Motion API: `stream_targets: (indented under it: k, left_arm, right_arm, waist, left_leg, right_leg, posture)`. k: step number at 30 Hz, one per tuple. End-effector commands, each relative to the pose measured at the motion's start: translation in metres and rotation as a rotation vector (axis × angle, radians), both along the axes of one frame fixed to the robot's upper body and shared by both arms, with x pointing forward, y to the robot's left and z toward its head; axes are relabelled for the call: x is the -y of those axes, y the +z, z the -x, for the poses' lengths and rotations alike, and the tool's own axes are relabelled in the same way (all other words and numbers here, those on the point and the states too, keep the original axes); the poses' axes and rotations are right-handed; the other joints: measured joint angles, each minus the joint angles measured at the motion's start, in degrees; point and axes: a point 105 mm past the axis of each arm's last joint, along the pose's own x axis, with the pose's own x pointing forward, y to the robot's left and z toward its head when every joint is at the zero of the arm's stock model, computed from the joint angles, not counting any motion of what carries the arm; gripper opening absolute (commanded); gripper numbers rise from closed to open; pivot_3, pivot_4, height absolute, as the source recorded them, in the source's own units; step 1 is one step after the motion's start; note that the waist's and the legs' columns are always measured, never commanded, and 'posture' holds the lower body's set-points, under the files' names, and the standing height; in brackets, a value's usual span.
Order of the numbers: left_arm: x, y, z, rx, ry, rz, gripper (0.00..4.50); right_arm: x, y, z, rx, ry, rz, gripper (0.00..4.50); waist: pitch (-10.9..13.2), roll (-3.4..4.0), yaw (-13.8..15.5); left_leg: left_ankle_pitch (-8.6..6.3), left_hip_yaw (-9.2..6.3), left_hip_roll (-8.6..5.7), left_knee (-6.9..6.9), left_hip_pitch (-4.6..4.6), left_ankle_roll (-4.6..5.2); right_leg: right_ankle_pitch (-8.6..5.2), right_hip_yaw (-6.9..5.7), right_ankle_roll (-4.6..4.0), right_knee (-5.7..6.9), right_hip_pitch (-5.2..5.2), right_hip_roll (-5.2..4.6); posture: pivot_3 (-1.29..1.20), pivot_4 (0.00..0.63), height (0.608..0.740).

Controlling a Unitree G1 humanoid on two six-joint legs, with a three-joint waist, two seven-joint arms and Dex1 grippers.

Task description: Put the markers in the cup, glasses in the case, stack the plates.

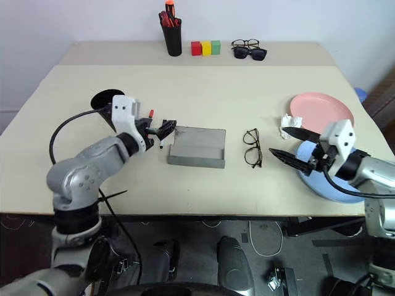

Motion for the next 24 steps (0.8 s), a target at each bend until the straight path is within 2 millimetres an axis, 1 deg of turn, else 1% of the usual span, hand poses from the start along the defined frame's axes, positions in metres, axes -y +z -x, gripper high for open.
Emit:
stream_targets:
  k: [1,5,13,24]
  left_arm:
    - [-0.012,-0.009,-0.013,-0.096,0.096,-0.075,4.50]
    - [-0.013,-0.017,-0.025,-0.164,0.161,-0.091,4.50]
    - [0.002,-0.005,-0.052,-0.211,0.195,-0.035,4.50]
    - [0.017,-0.011,-0.064,-0.261,0.185,-0.037,4.50]
  right_arm:
    - [-0.006,0.015,-0.005,0.049,0.023,-0.029,3.24]
    - [-0.009,0.015,-0.007,0.052,0.031,-0.032,3.24]
    - [-0.008,0.015,-0.003,0.058,0.017,-0.034,3.24]
    - [-0.005,0.012,0.000,0.053,0.017,-0.027,3.24]
  waist:
    - [0.00,0.00,0.04]
    - [0.01,-0.01,0.45]
    - [0.02,-0.03,1.58]
    - [0.02,-0.03,1.57]
  left_leg:
    - [0.00,0.00,0.00,-0.01,-0.01,0.00]
    - [0.00,-0.01,-0.02,0.01,-0.05,-0.01]
    - [0.00,0.00,-0.04,0.01,-0.12,-0.02]
    - [0.03,0.01,-0.05,0.00,-0.13,-0.08]
  right_leg:
    - [0.00,0.00,0.01,0.03,-0.03,0.01]
    - [0.00,0.00,0.02,-0.03,-0.02,0.00]
    - [0.01,0.00,0.02,-0.14,-0.02,-0.02]
    - [0.05,0.00,0.11,-0.22,0.00,-0.03]
  posture:
    - [0.00,0.150,0.740]
    - [0.00,0.150,0.740]
    - [0.00,0.150,0.740]
    - [0.00,0.150,0.740]
